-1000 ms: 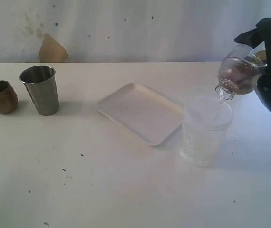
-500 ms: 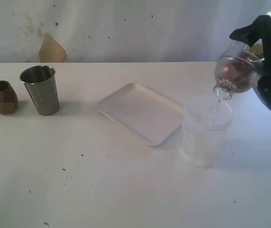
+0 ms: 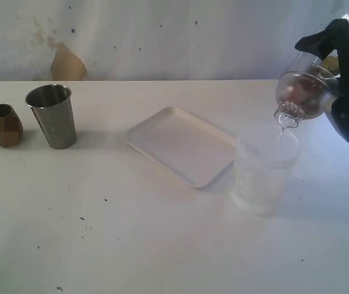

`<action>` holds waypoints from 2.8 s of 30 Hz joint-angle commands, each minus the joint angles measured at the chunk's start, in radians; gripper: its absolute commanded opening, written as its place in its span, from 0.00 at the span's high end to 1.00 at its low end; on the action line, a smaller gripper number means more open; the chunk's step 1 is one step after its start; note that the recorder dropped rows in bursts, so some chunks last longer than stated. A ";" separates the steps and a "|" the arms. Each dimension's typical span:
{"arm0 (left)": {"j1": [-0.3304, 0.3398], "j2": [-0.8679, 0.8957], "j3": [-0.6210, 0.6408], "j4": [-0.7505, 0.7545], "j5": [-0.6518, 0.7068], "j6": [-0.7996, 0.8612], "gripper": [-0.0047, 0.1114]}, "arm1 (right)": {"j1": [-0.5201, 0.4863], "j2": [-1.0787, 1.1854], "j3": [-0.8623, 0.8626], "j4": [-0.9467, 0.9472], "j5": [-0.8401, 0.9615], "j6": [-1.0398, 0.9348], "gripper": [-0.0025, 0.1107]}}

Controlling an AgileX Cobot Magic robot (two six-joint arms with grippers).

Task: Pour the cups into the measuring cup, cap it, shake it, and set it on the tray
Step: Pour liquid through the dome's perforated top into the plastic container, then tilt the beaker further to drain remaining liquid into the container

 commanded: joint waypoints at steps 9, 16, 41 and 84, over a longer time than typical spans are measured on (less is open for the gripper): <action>-0.002 -0.004 0.004 -0.007 -0.001 -0.003 0.96 | -0.001 -0.017 -0.012 0.027 0.012 0.000 0.98; -0.002 -0.004 0.004 -0.007 -0.001 -0.003 0.96 | -0.001 -0.017 -0.012 0.027 0.044 -0.118 0.98; -0.002 -0.004 0.004 -0.007 -0.001 -0.003 0.96 | -0.001 -0.017 -0.012 0.035 -0.003 0.063 0.98; -0.002 -0.004 0.004 -0.007 -0.001 -0.003 0.96 | 0.056 0.014 -0.036 0.026 -0.070 -0.176 0.98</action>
